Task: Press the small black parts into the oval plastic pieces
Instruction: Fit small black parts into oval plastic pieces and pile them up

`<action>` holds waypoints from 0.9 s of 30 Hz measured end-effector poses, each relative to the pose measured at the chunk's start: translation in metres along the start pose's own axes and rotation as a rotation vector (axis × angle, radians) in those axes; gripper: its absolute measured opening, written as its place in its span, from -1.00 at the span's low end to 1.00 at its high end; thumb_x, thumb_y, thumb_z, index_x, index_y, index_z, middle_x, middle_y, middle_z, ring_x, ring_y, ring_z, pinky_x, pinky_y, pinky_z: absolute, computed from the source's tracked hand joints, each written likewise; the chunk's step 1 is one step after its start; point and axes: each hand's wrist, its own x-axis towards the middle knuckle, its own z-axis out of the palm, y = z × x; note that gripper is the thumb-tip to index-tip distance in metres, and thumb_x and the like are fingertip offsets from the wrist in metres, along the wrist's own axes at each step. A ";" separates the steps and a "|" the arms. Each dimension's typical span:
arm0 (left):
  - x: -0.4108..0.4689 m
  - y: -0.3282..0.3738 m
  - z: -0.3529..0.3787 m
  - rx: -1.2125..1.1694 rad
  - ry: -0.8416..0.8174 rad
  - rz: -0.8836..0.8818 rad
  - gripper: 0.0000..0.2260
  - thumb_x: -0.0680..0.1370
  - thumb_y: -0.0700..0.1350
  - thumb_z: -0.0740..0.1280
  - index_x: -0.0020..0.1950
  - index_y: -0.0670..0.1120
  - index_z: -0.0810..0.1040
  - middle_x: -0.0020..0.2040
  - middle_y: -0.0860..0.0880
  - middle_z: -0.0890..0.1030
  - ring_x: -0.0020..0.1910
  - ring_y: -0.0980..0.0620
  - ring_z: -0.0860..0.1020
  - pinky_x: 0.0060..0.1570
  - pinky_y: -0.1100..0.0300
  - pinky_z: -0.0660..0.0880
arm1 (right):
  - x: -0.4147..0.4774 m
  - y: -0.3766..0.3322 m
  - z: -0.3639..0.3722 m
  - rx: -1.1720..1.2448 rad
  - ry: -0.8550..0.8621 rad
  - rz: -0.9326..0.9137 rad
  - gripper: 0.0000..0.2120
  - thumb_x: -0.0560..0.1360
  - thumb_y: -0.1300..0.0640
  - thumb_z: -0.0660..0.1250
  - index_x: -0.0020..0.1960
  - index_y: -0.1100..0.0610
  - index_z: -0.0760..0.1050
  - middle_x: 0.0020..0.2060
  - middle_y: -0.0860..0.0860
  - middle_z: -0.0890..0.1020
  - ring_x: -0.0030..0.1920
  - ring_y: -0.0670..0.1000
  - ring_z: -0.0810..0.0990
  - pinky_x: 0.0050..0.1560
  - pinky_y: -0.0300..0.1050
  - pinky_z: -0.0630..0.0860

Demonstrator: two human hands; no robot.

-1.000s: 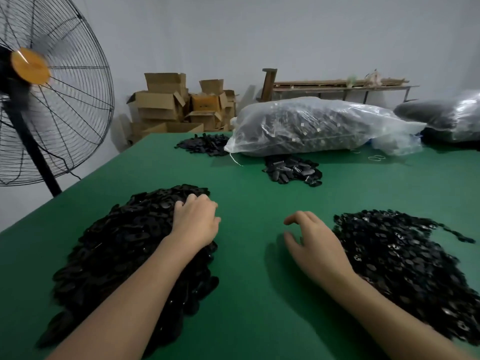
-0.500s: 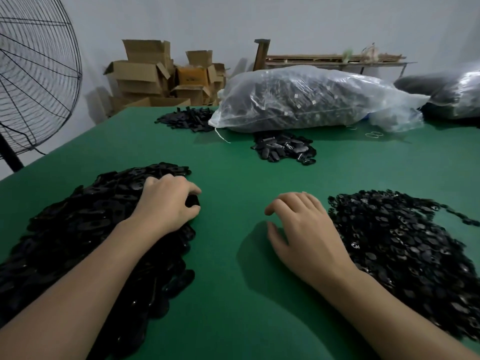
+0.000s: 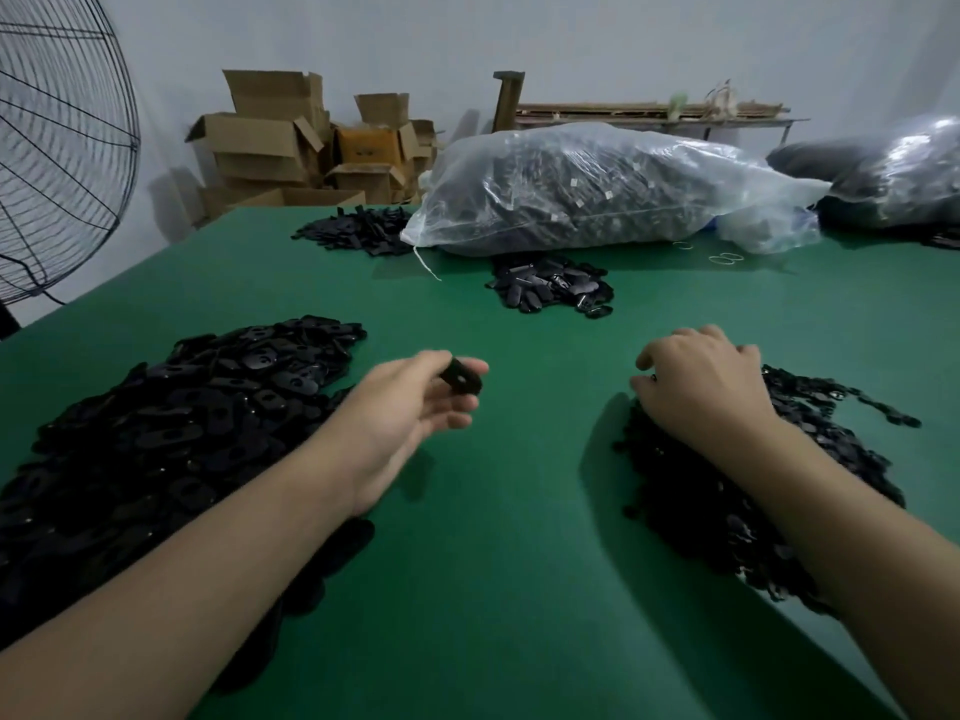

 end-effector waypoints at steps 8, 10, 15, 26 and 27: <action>-0.029 -0.037 0.006 -0.030 -0.146 -0.030 -0.68 0.73 -0.04 0.19 0.09 -0.19 0.68 0.00 -0.19 0.74 -0.04 -0.15 0.74 -0.17 0.22 0.65 | 0.027 0.009 0.011 -0.101 -0.042 -0.001 -0.88 0.56 0.13 0.35 0.01 0.10 0.66 -0.05 0.07 0.66 0.12 0.17 0.47 0.03 0.06 0.25; -0.033 -0.037 0.003 -0.059 -0.147 -0.036 -0.71 0.72 -0.06 0.20 0.11 -0.18 0.67 0.02 -0.20 0.74 0.00 -0.15 0.74 -0.15 0.23 0.65 | 0.031 0.010 0.011 -0.100 -0.013 -0.009 -0.90 0.54 0.09 0.39 -0.03 0.08 0.67 -0.08 0.07 0.67 0.10 0.16 0.50 0.08 0.07 0.30; -0.036 -0.038 0.003 -0.046 -0.125 -0.012 -0.80 0.70 -0.19 0.24 0.19 -0.19 0.64 0.01 -0.16 0.75 0.02 -0.09 0.74 -0.07 0.26 0.64 | 0.038 0.013 0.014 -0.111 0.035 -0.036 -0.92 0.50 0.11 0.43 -0.11 0.10 0.68 -0.17 0.07 0.67 -0.05 0.15 0.54 0.10 0.09 0.31; -0.041 -0.047 0.011 0.080 -0.099 0.145 -0.76 0.67 -0.28 0.28 0.29 -0.04 0.54 -0.07 -0.18 0.70 -0.17 -0.09 0.74 -0.15 0.22 0.64 | 0.039 0.017 0.023 -0.175 0.154 -0.061 -0.87 0.42 0.23 0.32 -0.26 0.18 0.62 -0.40 0.09 0.56 -0.31 0.12 0.46 -0.03 0.03 0.19; -0.041 -0.047 0.011 0.074 -0.094 0.149 -0.78 0.67 -0.28 0.28 0.28 -0.04 0.51 -0.07 -0.19 0.70 -0.17 -0.10 0.74 -0.15 0.21 0.65 | 0.039 0.016 0.022 -0.177 0.141 -0.064 -0.87 0.41 0.22 0.33 -0.28 0.20 0.61 -0.42 0.10 0.55 -0.33 0.11 0.45 -0.03 0.03 0.19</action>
